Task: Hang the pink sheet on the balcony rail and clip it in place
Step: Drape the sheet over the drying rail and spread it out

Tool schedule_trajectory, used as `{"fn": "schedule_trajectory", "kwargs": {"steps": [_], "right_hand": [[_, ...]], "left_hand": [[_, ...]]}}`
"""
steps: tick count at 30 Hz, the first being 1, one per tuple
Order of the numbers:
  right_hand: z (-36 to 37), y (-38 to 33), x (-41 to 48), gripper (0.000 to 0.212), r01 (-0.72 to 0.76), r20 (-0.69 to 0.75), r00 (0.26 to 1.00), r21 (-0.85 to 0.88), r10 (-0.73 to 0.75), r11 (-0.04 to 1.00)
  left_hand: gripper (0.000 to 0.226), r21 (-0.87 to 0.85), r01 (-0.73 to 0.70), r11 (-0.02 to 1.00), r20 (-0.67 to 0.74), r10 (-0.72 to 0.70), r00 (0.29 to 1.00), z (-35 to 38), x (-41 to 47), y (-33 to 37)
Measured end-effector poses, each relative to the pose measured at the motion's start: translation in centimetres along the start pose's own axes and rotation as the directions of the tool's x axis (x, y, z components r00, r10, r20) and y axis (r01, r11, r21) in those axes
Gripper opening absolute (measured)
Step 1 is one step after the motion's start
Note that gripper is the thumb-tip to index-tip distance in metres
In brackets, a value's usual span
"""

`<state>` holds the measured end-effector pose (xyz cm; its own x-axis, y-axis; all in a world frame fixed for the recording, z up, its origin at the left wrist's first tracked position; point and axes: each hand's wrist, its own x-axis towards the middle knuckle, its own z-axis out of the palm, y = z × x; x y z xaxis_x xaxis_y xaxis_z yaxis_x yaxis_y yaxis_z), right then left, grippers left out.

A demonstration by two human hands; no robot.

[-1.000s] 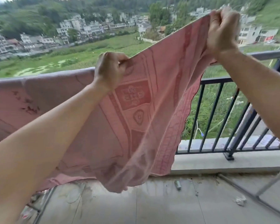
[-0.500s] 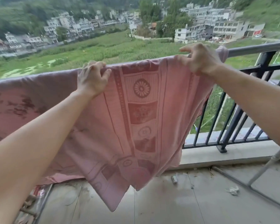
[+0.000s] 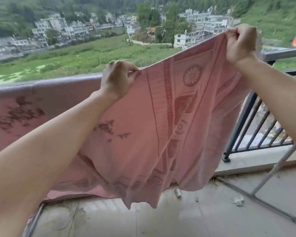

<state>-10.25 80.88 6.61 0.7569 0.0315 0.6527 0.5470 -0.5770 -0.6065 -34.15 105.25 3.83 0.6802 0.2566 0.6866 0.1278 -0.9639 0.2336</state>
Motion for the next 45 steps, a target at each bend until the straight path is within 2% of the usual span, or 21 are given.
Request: {"fn": "schedule_trajectory", "kwargs": {"steps": [3, 5, 6, 10, 13, 15, 17, 19, 23, 27, 29, 31, 32, 36, 39, 41, 43, 44, 45], "right_hand": [[-2.7, 3.5, 1.2, 0.050, -0.145, -0.119, 0.983, -0.053, 0.138, 0.988], [-3.1, 4.8, 0.6, 0.050, -0.176, -0.124, 0.979, -0.104, 0.163, 0.979], [-2.8, 5.5, 0.2, 0.048, -0.175, -0.080, 0.983, -0.137, 0.165, 0.975], [-1.0, 4.4, -2.2, 0.032, -0.032, 0.213, 0.974, -0.221, 0.080, 0.975], [-0.1, 1.6, -2.7, 0.046, 0.157, 0.308, 0.946, -0.161, -0.102, 0.974], [-3.7, 4.6, -0.8, 0.052, 0.200, 0.297, 0.946, -0.205, -0.134, 0.958], [-2.7, 4.6, -0.9, 0.042, 0.260, 0.289, 0.936, -0.184, -0.201, 0.948], [-2.5, 4.0, -0.8, 0.028, 0.265, 0.200, 0.953, -0.177, -0.229, 0.948], [-2.8, 5.0, -0.8, 0.026, 0.275, 0.106, 0.961, -0.232, -0.257, 0.933], [-3.5, 9.0, -3.7, 0.033, 0.140, -0.093, 0.983, -0.148, -0.155, 0.979], [-3.4, 11.6, -4.5, 0.031, 0.076, 0.005, 0.997, -0.095, -0.076, 0.993], [-3.2, 13.6, -4.4, 0.029, -0.004, 0.185, 0.983, -0.038, 0.011, 0.999], [-3.6, 14.5, -4.1, 0.030, -0.056, 0.211, 0.976, 0.006, 0.054, 0.998], [-5.7, 18.3, -0.7, 0.033, -0.264, 0.028, 0.964, 0.020, 0.264, 0.964], [-6.5, 20.6, 2.7, 0.031, -0.429, 0.006, 0.903, 0.081, 0.430, 0.899], [-6.2, 21.2, 4.7, 0.034, -0.517, 0.054, 0.854, 0.184, 0.517, 0.836], [-5.7, 20.6, 6.2, 0.033, -0.588, 0.180, 0.807, 0.342, 0.563, 0.733], [-5.3, 20.1, 6.5, 0.031, -0.590, 0.249, 0.807, 0.368, 0.535, 0.719], [-4.9, 19.8, 6.7, 0.031, -0.571, 0.284, 0.820, 0.341, 0.497, 0.747]], "left_hand": [[0.015, -0.080, -0.127, 0.989, 0.013, 0.129, 0.992, 2.3, 0.8, 4.7], [0.014, -0.081, -0.161, 0.984, 0.058, 0.166, 0.984, 3.4, 0.3, 6.0], [0.013, -0.081, -0.159, 0.984, 0.063, 0.164, 0.984, 3.6, 0.1, 6.0], [0.028, 0.002, -0.026, 1.000, 0.011, 0.026, 1.000, 1.9, 0.0, 2.3], [0.037, 0.170, 0.100, 0.980, 0.030, -0.106, 0.994, 0.6, 0.7, -1.5], [0.036, 0.104, 0.067, 0.992, 0.082, -0.076, 0.994, 4.0, 2.4, 2.7], [0.040, 0.070, 0.060, 0.996, 0.051, -0.064, 0.997, 4.1, 2.5, 3.4], [0.038, 0.033, 0.055, 0.998, -0.012, -0.054, 0.998, 4.7, 2.3, 3.5], [0.023, -0.011, -0.016, 1.000, -0.063, 0.015, 0.998, 4.9, 2.0, 4.0], [0.021, -0.035, -0.201, 0.979, 0.008, 0.202, 0.979, 6.0, 0.6, 6.2], [0.022, 0.007, -0.239, 0.971, 0.041, 0.238, 0.970, 7.2, 0.4, 7.3], [0.025, 0.047, -0.216, 0.975, 0.031, 0.215, 0.976, 7.7, 0.5, 8.0], [0.026, 0.044, -0.203, 0.978, 0.021, 0.202, 0.979, 8.1, 0.9, 8.5], [0.026, 0.025, -0.211, 0.977, 0.029, 0.210, 0.977, 9.6, 3.4, 10.8], [0.029, 0.009, -0.226, 0.974, 0.070, 0.225, 0.972, 11.6, 6.1, 13.0], [0.034, -0.011, -0.232, 0.973, 0.100, 0.232, 0.968, 13.1, 7.6, 14.7], [0.035, -0.027, -0.254, 0.967, 0.141, 0.255, 0.957, 14.5, 9.0, 16.4], [0.035, -0.035, -0.265, 0.964, 0.164, 0.267, 0.950, 15.2, 9.8, 17.1], [0.036, -0.039, -0.270, 0.962, 0.189, 0.273, 0.943, 15.9, 10.6, 17.7]]}}
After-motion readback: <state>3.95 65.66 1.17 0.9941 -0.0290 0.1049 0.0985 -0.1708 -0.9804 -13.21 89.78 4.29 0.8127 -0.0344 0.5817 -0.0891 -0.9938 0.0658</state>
